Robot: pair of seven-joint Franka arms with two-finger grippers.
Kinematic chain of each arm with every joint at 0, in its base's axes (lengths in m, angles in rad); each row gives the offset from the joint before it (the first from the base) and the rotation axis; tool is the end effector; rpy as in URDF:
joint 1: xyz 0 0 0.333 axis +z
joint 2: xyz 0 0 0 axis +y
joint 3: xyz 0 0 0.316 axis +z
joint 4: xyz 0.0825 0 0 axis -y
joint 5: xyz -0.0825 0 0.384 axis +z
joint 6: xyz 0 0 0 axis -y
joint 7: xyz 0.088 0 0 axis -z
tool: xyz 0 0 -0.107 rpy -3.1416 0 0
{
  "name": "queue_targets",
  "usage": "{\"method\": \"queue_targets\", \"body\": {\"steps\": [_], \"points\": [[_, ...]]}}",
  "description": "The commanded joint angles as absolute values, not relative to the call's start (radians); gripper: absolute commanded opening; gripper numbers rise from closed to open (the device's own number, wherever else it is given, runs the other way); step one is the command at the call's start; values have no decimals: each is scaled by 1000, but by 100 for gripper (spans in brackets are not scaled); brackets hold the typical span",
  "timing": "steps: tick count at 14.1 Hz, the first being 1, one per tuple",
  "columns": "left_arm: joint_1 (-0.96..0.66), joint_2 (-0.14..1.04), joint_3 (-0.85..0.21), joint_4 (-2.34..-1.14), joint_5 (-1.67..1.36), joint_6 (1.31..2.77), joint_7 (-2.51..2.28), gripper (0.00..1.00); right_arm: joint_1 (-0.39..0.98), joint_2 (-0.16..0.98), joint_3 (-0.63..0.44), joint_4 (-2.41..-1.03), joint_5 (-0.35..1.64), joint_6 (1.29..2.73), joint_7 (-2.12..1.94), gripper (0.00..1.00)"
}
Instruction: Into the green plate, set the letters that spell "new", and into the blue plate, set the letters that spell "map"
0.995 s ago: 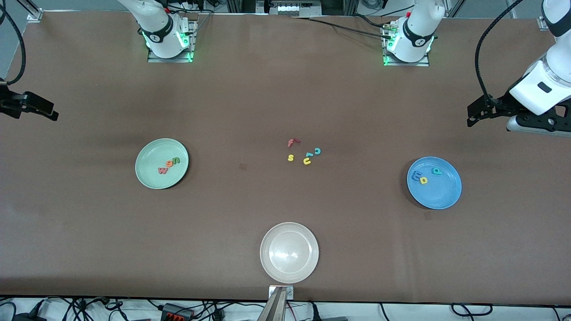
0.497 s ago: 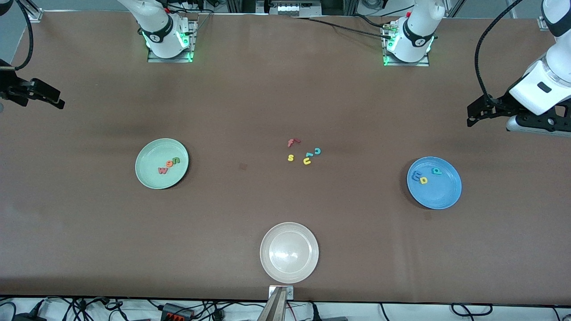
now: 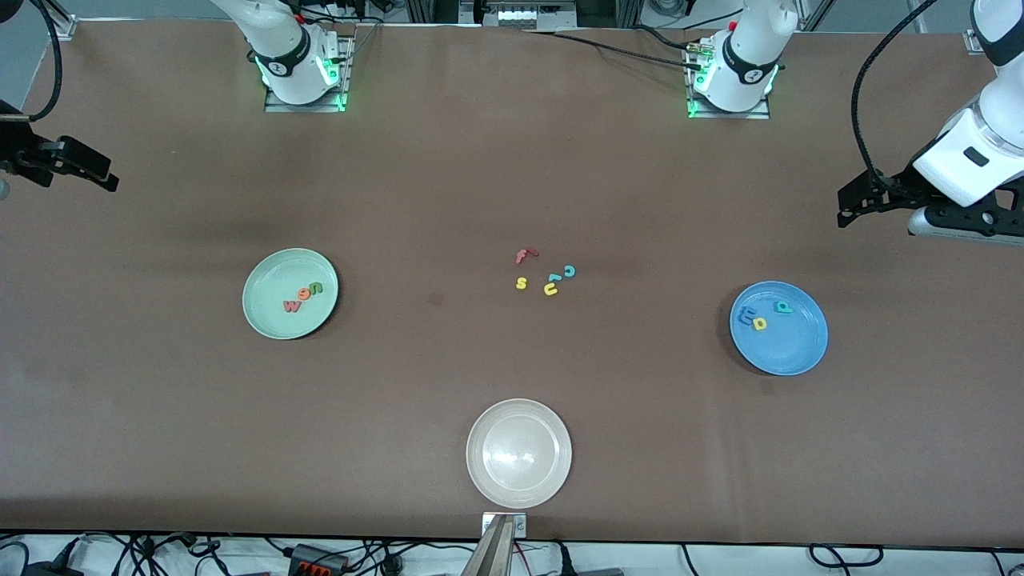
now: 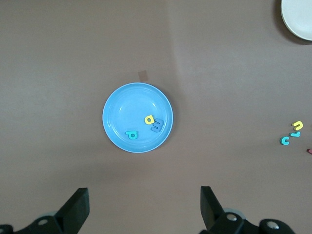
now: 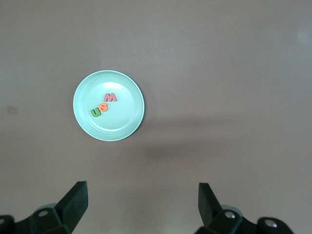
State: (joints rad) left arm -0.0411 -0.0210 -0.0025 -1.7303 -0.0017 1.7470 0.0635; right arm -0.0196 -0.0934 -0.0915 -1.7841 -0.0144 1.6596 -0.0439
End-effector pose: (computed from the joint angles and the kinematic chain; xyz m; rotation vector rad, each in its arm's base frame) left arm 0.5590 -0.0246 0.5758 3.1353 -0.1676 0.0592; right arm 0.5249 -0.0619 0.5814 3.1362 -0.1022 -0.0500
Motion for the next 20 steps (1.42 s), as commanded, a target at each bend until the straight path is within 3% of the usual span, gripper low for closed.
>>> {"method": "queue_targets", "body": {"steps": [1,20], "points": [[-44,-28,-2,-1721,2,1729,80,100,-28,-109,-84,-1782,-32,1651,-41,100],[-48,-28,-2,-1721,2,1729,78,100,-38,-103,-84,-1792,-57,1671,-38,100]]}}
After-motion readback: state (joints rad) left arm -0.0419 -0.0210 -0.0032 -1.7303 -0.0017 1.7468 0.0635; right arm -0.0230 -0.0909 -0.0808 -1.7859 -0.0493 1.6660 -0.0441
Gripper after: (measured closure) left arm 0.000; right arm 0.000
